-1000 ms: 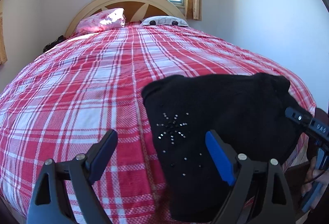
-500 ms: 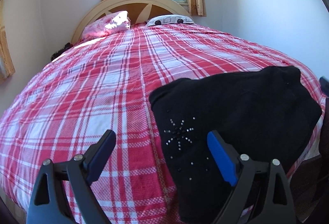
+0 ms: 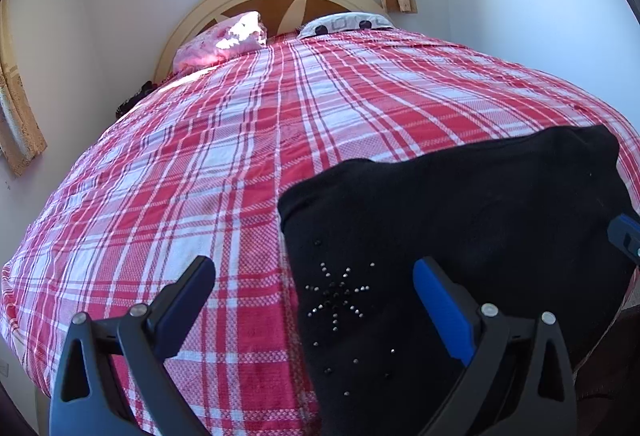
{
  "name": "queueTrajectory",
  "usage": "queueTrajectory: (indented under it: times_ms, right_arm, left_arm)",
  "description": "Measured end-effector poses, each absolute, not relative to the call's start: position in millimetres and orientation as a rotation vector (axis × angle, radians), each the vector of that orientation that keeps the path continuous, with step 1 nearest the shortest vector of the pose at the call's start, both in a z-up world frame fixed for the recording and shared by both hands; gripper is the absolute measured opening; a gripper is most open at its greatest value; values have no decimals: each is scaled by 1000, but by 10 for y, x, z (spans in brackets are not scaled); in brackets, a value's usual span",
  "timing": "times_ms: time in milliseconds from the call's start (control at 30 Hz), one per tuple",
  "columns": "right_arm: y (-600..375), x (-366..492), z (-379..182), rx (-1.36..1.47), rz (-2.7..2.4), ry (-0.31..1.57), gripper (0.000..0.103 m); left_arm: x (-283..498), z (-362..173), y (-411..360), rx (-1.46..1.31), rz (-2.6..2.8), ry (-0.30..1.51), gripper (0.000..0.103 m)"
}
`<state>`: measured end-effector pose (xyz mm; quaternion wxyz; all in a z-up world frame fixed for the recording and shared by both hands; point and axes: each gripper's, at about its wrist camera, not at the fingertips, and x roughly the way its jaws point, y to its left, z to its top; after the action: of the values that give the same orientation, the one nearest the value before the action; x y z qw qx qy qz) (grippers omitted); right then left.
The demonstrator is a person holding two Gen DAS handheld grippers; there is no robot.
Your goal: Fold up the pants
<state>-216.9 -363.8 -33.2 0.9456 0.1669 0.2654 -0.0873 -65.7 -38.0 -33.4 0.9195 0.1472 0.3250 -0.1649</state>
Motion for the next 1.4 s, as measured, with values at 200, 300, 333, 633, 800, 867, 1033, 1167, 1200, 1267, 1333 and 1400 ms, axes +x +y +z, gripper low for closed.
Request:
queueTrajectory:
  times_ms: [200, 300, 333, 633, 800, 867, 1033, 1167, 1200, 1267, 1333, 1400]
  right_arm:
    - [-3538, -2306, -360, 326, -169, 520, 29]
    - [-3495, -2341, -357, 291, -178, 534, 29]
    - [-3486, -2359, -358, 273, -183, 540, 29]
    - [-3584, -2407, -293, 244, -286, 569, 29]
    - [-3398, -2551, -141, 235, -266, 483, 31]
    - [-3290, -2520, -140, 263, -165, 479, 32]
    - [-2922, -2375, -171, 193, 23, 506, 33]
    - [-2833, -2248, -428, 158, 15, 651, 34]
    - [-2834, -2295, -442, 155, 19, 643, 34]
    - [-2826, -2349, -490, 150, 17, 683, 34]
    - [-2834, -2380, -503, 149, 13, 713, 34]
    - [-2879, -2438, -358, 181, 16, 647, 34]
  left_arm:
    - [-656, -342, -368, 295, -333, 682, 103]
    - [-681, -346, -367, 300, -338, 683, 103]
    - [-692, -349, -364, 305, -342, 683, 103]
    - [-938, -435, -204, 361, -390, 669, 103]
    - [-1001, -466, -65, 339, -412, 686, 103]
    - [-996, -464, -61, 339, -414, 690, 103]
    - [-1055, -471, -53, 369, -417, 671, 103]
    - [-1063, -482, -14, 368, -421, 674, 103]
    - [-1063, -481, -7, 364, -423, 679, 103]
    - [-1057, -475, 4, 361, -429, 689, 103]
    - [-1049, -429, 19, 362, -436, 690, 103]
    - [-1020, -364, 48, 361, -436, 682, 103]
